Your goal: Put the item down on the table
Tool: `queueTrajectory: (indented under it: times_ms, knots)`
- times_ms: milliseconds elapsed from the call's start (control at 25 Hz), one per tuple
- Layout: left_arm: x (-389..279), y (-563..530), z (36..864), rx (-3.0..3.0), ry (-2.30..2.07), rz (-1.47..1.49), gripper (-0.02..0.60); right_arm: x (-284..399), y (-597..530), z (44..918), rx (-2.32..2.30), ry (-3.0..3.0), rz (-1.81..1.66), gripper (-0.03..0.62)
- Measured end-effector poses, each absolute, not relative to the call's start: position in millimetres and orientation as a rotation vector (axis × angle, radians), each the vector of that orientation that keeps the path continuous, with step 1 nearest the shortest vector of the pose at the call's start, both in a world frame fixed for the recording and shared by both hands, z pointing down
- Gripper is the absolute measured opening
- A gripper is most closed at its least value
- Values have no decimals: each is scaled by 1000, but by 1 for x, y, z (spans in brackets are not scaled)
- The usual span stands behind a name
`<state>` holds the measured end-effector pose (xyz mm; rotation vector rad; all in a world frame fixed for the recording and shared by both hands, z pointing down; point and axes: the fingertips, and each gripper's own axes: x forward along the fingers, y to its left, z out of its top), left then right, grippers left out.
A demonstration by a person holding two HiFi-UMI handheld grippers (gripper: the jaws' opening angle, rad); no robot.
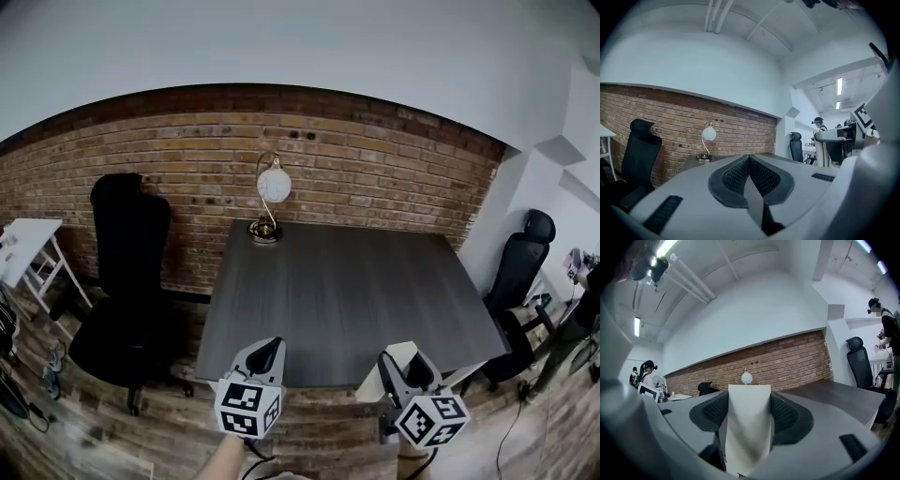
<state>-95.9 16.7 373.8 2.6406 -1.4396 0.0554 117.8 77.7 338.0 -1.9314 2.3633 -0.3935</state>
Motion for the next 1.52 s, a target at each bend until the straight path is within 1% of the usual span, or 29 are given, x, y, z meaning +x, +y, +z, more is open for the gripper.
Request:
queueTrajectory:
  times_ms: [280, 600, 1200, 1520]
  knots:
    - [-88, 4, 385, 2634, -1430, 112, 18, 124, 63, 354, -1931, 2347, -463, 296]
    - [-70, -24, 388, 2643, -1463, 149, 18, 149, 25, 361, -1905, 2323, -482, 296]
    - [-22, -131, 392, 2546, -1579, 128, 18, 206, -101, 357, -1834, 2415, -492, 296]
    - [-6, -179, 393, 2462, -1670, 114, 18, 230, -164, 357, -1768, 2489, -508, 296]
